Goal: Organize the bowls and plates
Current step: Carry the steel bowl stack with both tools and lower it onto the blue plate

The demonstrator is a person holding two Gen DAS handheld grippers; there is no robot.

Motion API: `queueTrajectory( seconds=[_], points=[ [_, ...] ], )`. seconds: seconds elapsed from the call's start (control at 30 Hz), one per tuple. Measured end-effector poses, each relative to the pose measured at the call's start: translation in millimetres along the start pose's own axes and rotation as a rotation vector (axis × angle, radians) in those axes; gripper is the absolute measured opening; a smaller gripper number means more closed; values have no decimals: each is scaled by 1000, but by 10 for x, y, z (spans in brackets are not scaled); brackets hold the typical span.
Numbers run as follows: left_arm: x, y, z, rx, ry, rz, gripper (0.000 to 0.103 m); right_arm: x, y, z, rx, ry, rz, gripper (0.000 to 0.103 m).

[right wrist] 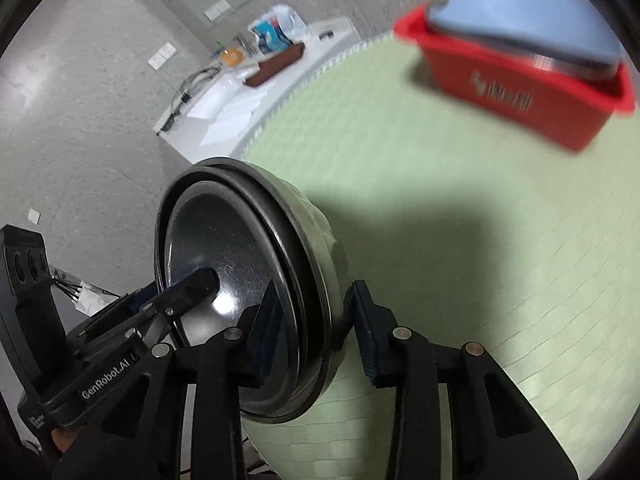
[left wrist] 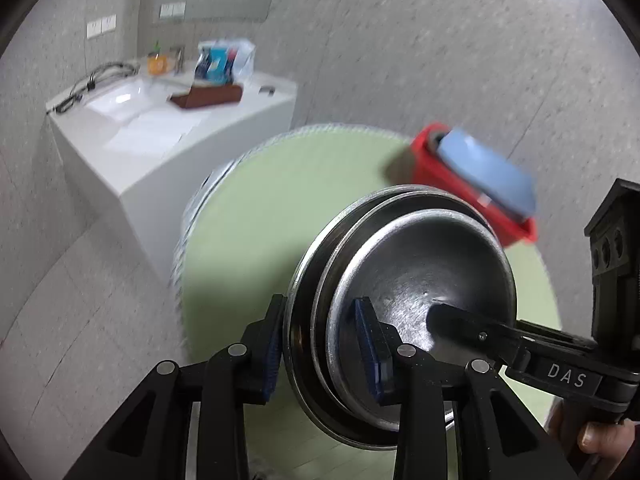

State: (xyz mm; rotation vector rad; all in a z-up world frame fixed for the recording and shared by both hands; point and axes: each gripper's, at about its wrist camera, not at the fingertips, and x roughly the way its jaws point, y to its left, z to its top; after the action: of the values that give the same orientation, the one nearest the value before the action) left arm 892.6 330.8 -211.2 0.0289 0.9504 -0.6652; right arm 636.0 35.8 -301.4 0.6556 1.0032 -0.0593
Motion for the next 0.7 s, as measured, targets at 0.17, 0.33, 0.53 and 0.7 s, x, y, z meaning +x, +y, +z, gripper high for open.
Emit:
queueTrajectory(
  seconds=[0.17,0.33,0.53,0.7],
  points=[
    [-26,-585,377,3,-71,-39,29,-521,-287,446,-49,-60,1,35],
    [243,-1277,848,37,-131,-50,29,-889,-669,996,-82,-109,-17,35],
    [1019,-1764,1268,17,-97,-47,31,-928,-1227,1643,-79,-98,-53,35],
    [1757,-1935,1491,2,-11,-24,32,-676,-1645,1975,-53,-37,-82,35]
  ],
)
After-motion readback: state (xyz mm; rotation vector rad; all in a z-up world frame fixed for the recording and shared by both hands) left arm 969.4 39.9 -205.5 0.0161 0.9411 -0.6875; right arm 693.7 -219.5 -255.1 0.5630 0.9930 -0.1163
